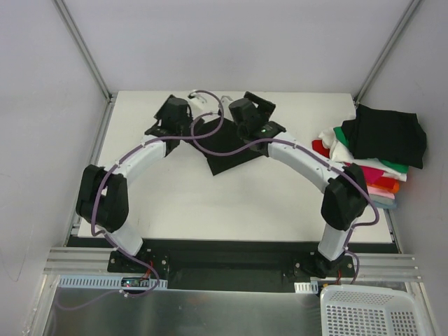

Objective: Fold and stack the t-shirts
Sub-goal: Fold the tshirt

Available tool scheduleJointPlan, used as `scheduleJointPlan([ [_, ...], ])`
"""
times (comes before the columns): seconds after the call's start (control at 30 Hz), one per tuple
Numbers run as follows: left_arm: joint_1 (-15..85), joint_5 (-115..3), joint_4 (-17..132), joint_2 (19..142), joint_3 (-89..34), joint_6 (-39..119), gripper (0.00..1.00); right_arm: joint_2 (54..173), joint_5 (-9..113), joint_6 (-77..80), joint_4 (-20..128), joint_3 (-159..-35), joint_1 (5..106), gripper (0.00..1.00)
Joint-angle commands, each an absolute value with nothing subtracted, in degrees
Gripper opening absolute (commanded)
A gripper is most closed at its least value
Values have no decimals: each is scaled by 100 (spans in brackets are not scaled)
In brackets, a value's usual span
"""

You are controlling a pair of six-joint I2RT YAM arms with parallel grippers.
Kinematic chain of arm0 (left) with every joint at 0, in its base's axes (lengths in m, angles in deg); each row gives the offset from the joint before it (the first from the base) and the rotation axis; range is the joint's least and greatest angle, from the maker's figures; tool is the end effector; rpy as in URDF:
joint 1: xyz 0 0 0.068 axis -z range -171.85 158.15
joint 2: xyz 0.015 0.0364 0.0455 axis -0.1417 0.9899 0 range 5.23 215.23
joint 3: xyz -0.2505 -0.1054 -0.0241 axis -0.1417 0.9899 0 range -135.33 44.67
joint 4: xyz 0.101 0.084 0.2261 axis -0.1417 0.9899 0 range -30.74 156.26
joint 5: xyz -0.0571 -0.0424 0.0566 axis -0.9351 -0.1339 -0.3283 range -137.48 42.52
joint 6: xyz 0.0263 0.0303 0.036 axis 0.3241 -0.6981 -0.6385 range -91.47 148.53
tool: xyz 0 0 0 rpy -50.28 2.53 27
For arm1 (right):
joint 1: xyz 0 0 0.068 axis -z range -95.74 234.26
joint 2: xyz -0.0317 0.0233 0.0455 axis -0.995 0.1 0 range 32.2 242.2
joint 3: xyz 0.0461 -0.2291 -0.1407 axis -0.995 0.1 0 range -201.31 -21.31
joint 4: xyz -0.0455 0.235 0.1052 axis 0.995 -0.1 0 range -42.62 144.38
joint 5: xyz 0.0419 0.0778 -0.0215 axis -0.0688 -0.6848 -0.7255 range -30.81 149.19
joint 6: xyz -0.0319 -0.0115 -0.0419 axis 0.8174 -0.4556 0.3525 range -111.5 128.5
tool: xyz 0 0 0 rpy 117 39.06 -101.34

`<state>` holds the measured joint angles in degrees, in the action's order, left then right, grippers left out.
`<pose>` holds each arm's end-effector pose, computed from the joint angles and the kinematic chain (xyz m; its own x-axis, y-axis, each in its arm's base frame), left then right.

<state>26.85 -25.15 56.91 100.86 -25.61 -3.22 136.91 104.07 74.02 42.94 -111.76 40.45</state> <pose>0.3751 -0.1127 0.2839 -0.3329 0.6266 -0.7046 0.1653 0.7745 0.6107 0.3268 0.2786 0.3237 -0.1007 -0.9904 -0.0950 -0.2979 0.1211 -0.9469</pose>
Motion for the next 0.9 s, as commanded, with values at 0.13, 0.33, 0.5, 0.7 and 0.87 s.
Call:
scheduleJointPlan([
  [0.13,3073,-4096,6717,9997,-3012,225,99,13205,8540,5026,1907,-11175,4752,96],
  [0.33,3065,-4273,6735,10646,-3574,287,99,13099,7467,4366,1317,-11201,5174,96],
  [0.5,3187,-4633,6910,10955,-4066,409,99,13178,6737,3980,895,-11351,5604,96],
  [0.7,3302,-4607,7043,11622,-4585,427,99,13161,6349,3698,824,-11237,5930,96],
  [0.87,3311,-4300,7034,12422,-5059,295,99,12959,6349,3689,771,-11000,5930,96],
])
